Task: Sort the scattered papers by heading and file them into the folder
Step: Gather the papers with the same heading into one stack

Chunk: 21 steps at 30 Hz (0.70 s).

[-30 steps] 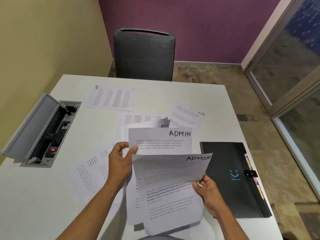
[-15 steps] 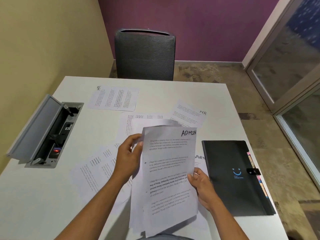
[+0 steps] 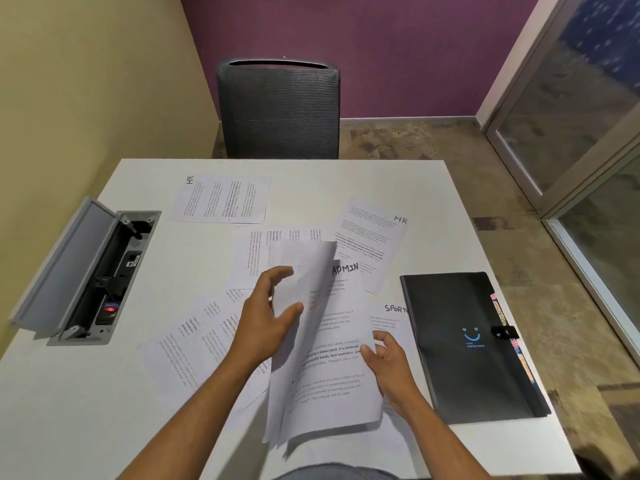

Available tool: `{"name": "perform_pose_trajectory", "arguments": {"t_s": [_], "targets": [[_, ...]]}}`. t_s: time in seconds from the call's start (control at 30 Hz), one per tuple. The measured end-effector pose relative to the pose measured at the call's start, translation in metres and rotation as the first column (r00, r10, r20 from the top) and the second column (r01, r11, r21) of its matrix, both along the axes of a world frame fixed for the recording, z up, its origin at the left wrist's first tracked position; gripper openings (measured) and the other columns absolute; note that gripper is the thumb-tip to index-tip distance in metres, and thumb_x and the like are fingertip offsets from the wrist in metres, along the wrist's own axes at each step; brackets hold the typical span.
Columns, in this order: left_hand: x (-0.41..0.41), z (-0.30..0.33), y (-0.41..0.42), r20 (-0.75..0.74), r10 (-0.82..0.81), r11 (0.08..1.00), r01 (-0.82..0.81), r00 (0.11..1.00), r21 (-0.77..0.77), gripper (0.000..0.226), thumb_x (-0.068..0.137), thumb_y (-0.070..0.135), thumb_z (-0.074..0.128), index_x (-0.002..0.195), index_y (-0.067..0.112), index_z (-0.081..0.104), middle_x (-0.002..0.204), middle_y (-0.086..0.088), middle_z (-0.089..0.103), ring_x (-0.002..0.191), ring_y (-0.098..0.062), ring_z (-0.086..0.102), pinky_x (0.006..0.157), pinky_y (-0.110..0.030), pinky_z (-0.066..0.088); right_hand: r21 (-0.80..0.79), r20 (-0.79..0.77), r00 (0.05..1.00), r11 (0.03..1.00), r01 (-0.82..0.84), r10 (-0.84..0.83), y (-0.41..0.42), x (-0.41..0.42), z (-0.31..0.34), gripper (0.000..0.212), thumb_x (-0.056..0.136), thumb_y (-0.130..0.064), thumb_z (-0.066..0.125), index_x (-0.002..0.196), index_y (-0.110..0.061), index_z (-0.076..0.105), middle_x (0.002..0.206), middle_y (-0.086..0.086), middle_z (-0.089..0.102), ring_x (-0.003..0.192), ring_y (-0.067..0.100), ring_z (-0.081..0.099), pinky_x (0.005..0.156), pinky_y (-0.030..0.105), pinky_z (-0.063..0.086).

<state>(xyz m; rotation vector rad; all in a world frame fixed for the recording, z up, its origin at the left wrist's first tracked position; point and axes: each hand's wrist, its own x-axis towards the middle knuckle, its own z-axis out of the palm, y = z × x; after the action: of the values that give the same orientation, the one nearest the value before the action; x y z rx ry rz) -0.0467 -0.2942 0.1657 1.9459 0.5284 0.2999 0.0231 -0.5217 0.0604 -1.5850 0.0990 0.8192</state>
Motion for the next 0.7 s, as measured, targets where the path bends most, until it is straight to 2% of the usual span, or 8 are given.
{"name": "perform_pose_trajectory", "arguments": {"t_s": [0.1,0.17,0.27,0.37,0.47,0.57,0.63,0.7], "targets": [[0.000,0.003,-0.001,0.034,-0.034,0.999,0.035,0.999,-0.008,0.075,0.084,0.009,0.073,0.137,0.046,0.036,0.131,0.048,0.037,0.124,0.004,0.047,0.103,-0.035,0.047,0.017,0.004,1.000,1.000,0.005,-0.005,0.001,0.000,0.002,0.025,0.095,-0.013,0.063,0.118,-0.014,0.055,0.109,0.005,0.075,0.096,0.022,0.073,0.078,0.035,0.061],[0.001,0.010,-0.002,0.065,-0.053,0.998,0.055,0.996,-0.022,0.086,0.084,0.008,0.072,0.142,0.051,0.025,0.134,0.050,0.030,0.120,0.010,0.048,0.100,-0.024,0.048,0.028,-0.002,1.000,1.000,0.007,-0.006,-0.001,0.001,0.002,0.026,0.094,-0.011,0.064,0.118,-0.012,0.056,0.111,0.007,0.075,0.097,0.022,0.073,0.076,0.031,0.060],[0.002,0.022,-0.004,0.108,-0.064,0.994,0.072,0.992,-0.077,0.095,0.084,0.005,0.073,0.149,0.045,0.016,0.132,0.051,0.033,0.110,0.009,0.056,0.086,-0.012,0.050,0.057,-0.003,1.000,0.998,0.016,-0.016,-0.004,0.004,0.003,0.029,0.092,-0.006,0.065,0.120,-0.011,0.058,0.113,0.011,0.073,0.099,0.025,0.073,0.078,0.033,0.060],[0.002,0.033,0.000,0.145,-0.058,0.984,0.082,0.988,-0.160,0.088,0.080,0.009,0.078,0.144,0.045,0.029,0.131,0.026,0.052,0.104,-0.003,0.064,0.078,-0.017,0.055,0.088,-0.008,1.000,0.996,0.028,-0.028,-0.006,0.009,0.011,0.032,0.090,-0.008,0.068,0.120,-0.012,0.059,0.111,0.007,0.075,0.099,0.024,0.073,0.077,0.031,0.060],[0.000,0.039,0.009,0.176,-0.078,0.953,0.125,0.981,-0.276,0.059,0.071,0.027,0.081,0.124,0.031,0.056,0.115,0.006,0.069,0.105,-0.019,0.066,0.081,-0.028,0.057,0.127,0.019,0.999,0.992,0.024,-0.026,-0.009,0.022,0.022,0.039,0.087,-0.007,0.071,0.122,-0.012,0.057,0.114,0.008,0.074,0.104,0.026,0.071,0.084,0.037,0.059],[-0.001,0.045,0.014,0.212,-0.129,0.915,0.199,0.969,-0.350,0.052,0.069,0.029,0.079,0.117,0.018,0.063,0.113,-0.003,0.071,0.106,-0.024,0.068,0.087,-0.033,0.056,0.134,0.078,0.997,0.990,-0.036,0.026,-0.014,0.040,0.041,0.044,0.080,0.001,0.072,0.120,-0.010,0.057,0.113,0.007,0.074,0.108,0.023,0.069,0.092,0.031,0.056],[0.000,0.046,0.015,0.230,-0.153,0.906,0.229,0.961,-0.355,0.045,0.070,0.024,0.079,0.113,0.018,0.066,0.112,-0.005,0.072,0.105,-0.025,0.068,0.087,-0.033,0.056,0.088,0.099,0.995,0.995,-0.040,0.031,-0.016,0.051,0.057,0.041,0.076,0.007,0.074,0.110,-0.010,0.058,0.103,0.003,0.074,0.101,0.022,0.069,0.081,0.020,0.057],[0.002,0.045,0.014,0.236,-0.142,0.910,0.220,0.961,-0.351,0.040,0.073,0.017,0.078,0.111,0.018,0.066,0.109,-0.003,0.073,0.101,-0.022,0.069,0.083,-0.030,0.056,0.077,0.127,0.992,0.997,-0.009,0.000,-0.015,0.061,0.071,0.039,0.077,0.008,0.075,0.103,-0.014,0.056,0.099,0.000,0.070,0.093,0.013,0.066,0.073,0.014,0.055]]}}
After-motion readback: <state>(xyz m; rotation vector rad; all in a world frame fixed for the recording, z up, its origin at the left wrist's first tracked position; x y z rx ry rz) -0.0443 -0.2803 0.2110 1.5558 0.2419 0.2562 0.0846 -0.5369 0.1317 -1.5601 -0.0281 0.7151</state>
